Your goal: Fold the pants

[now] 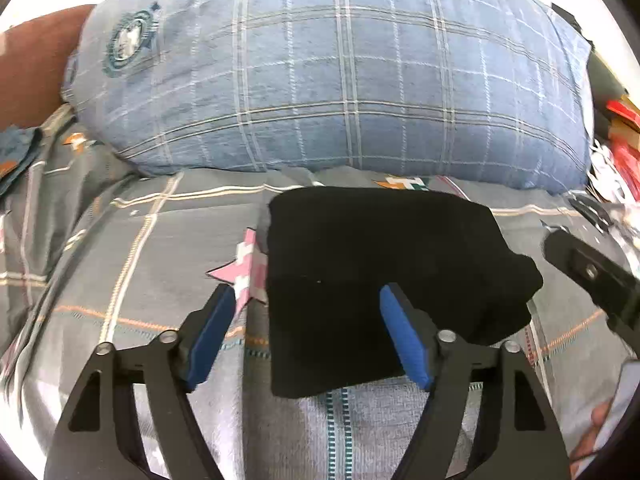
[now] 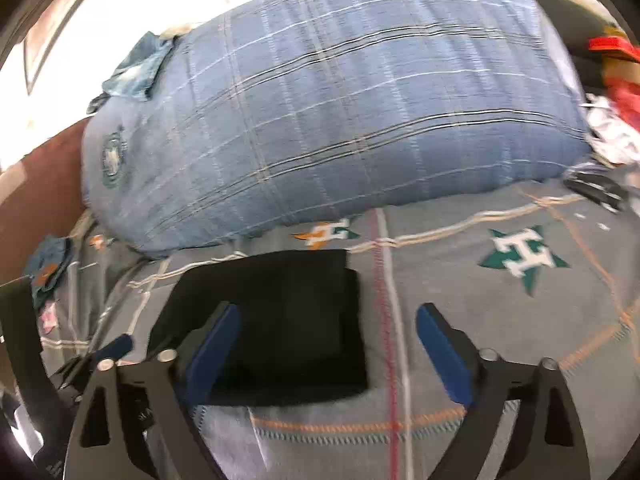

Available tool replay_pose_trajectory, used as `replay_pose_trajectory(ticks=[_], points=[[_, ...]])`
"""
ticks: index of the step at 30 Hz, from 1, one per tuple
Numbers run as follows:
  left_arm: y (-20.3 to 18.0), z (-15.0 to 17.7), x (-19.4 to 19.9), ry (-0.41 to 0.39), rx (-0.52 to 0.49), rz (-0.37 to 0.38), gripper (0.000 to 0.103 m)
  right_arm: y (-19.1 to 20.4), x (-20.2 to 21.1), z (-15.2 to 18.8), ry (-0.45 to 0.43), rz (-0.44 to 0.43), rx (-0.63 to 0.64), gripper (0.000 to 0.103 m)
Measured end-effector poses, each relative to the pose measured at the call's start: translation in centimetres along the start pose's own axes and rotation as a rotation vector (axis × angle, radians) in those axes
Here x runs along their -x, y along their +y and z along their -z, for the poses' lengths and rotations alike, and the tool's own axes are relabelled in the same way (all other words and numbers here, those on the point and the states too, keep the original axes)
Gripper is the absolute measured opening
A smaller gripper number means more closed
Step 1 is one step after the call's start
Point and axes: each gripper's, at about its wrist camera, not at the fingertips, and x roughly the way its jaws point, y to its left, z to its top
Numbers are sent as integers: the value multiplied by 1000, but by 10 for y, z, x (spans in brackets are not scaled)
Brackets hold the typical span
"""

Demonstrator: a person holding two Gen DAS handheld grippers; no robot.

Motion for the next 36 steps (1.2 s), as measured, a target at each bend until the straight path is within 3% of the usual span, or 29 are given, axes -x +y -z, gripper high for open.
replay_pose_trajectory(ticks=[1, 7, 12, 18, 28, 36], points=[[3, 1, 2, 9, 17, 0, 76, -1, 5, 3, 16, 36, -15, 103], [23, 18, 7, 45, 126, -4, 77, -4, 35, 34, 24, 52, 29, 103], [18, 21, 20, -1, 94, -60, 77, 20, 51, 42, -88, 109, 188, 103], [12, 26, 19, 16, 57, -71, 78, 30, 58, 46, -148, 138, 271, 103], [11, 29, 19, 3, 44, -43, 78, -2, 47, 40, -87, 122, 155, 103], [9, 26, 24, -2, 42, 5, 78, -17, 51, 42, -87, 136, 135, 103]])
